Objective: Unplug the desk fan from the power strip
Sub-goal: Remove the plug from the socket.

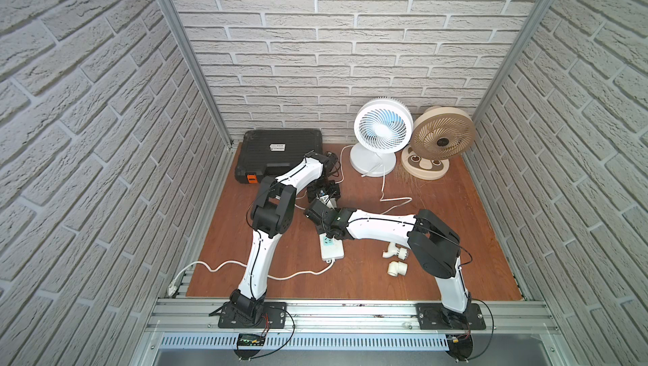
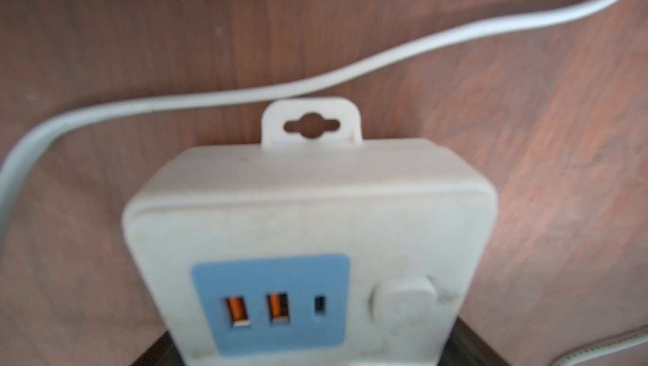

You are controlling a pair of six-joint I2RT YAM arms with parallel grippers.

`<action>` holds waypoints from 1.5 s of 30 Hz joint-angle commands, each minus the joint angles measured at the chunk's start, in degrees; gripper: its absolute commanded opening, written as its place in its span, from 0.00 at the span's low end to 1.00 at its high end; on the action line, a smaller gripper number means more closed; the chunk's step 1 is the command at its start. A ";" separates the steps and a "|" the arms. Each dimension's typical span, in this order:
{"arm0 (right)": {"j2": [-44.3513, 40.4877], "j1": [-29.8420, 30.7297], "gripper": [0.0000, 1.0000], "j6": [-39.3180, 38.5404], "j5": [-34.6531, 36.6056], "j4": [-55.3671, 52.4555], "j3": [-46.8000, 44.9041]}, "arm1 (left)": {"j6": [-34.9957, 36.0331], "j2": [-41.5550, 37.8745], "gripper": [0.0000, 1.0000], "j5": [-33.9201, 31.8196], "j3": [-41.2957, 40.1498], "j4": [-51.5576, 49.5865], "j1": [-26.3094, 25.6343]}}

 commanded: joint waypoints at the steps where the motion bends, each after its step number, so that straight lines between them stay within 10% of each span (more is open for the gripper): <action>1: -3.26 -1.45 0.03 3.33 -5.13 1.66 -3.49 | -0.71 6.61 0.00 0.40 -4.54 -3.95 1.17; 45: -6.20 2.13 0.03 -3.79 -0.55 2.31 -2.27 | 0.09 5.75 0.00 0.49 -5.02 -2.37 1.35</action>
